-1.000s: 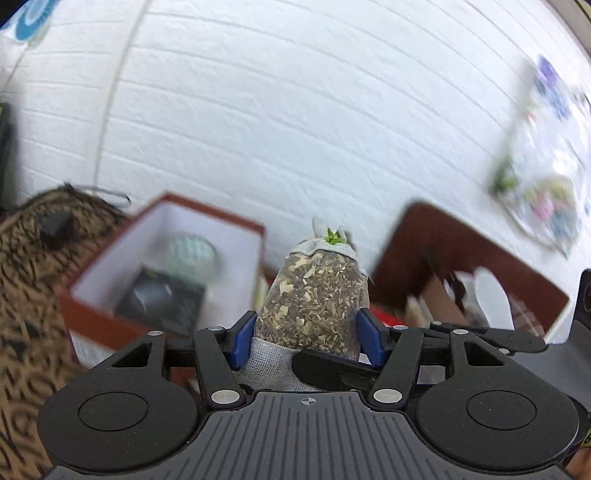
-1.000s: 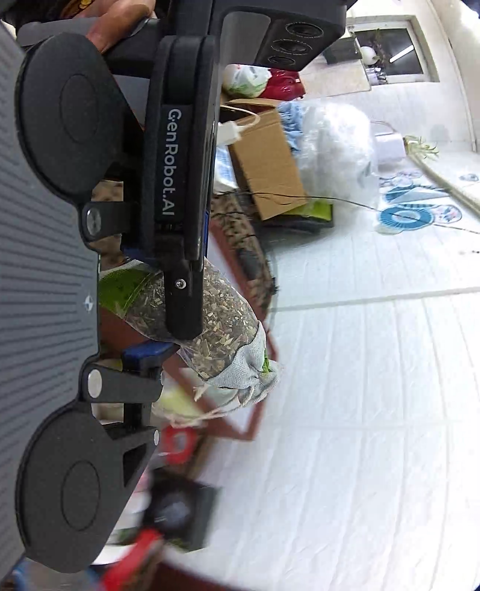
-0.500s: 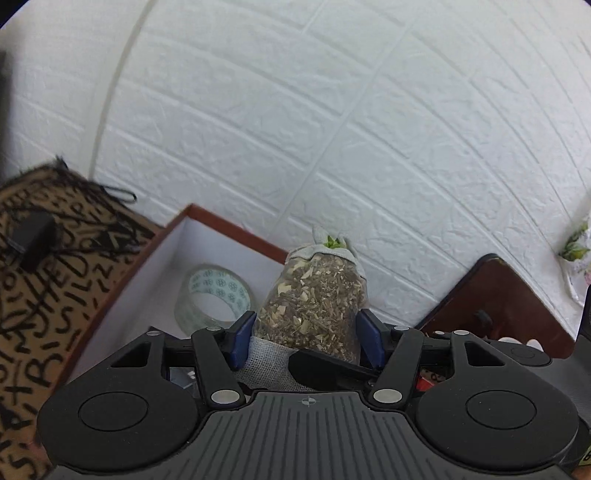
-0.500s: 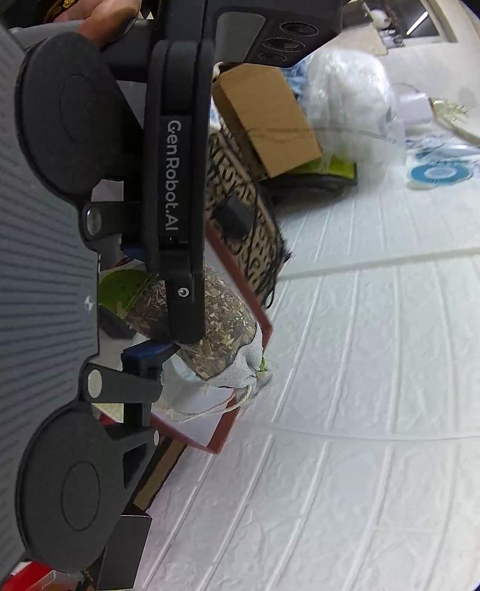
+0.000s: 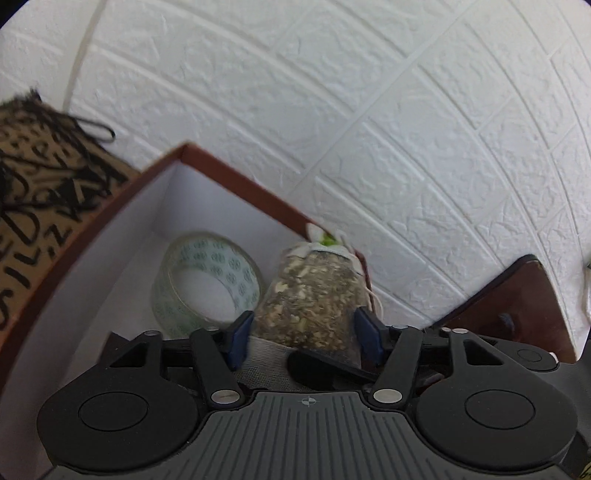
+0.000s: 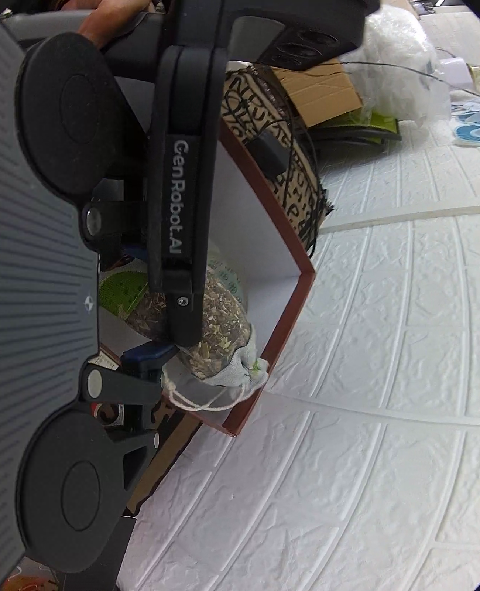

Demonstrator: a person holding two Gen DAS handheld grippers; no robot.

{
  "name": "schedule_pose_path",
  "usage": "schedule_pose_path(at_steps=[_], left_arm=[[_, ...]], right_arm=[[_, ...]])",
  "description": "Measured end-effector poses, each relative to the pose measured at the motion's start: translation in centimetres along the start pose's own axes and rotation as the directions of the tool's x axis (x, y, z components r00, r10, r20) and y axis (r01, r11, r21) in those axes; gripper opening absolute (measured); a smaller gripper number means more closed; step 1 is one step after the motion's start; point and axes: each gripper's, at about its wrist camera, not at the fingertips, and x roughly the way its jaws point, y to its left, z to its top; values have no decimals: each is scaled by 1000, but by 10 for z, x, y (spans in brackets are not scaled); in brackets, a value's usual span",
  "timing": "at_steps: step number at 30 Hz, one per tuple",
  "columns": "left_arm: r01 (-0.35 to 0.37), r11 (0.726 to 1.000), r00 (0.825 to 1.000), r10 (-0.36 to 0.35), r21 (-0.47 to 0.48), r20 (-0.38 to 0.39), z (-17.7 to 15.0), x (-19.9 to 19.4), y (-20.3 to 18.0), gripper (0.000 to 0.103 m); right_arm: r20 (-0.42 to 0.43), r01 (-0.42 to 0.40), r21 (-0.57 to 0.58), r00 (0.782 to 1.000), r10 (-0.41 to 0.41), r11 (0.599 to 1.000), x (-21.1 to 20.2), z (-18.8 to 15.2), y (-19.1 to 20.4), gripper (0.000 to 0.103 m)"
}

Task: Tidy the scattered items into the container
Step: 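Carry the sachet into the brown shoebox and open the left gripper, then withdraw the left gripper from the shoebox toward the black markers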

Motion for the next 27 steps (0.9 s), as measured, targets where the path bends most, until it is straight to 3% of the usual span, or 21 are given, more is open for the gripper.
schedule_pose_path(at_steps=[3, 7, 11, 18, 27], left_arm=[[-29, 999, 1000, 29, -15, -6, -1, 2, 1, 93], [-13, 1000, 1000, 13, -16, 8, -2, -10, 0, 97], [3, 1000, 1000, -3, -15, 2, -4, -24, -5, 101], [-44, 995, 999, 43, 87, 8, -18, -47, -30, 103], [-100, 974, 990, 77, 205, 117, -53, -101, -70, 103]], right_arm=[[20, 28, -33, 999, -27, 999, -3, -3, 4, 72], [46, 44, -83, 998, -40, 996, -11, -5, 12, 89], [58, 65, -98, 997, -59, 993, -18, -7, 17, 94], [75, 58, -85, 996, -51, 995, -39, -9, 24, 100], [123, 46, -113, 992, -32, 992, -90, -33, 43, 101]])
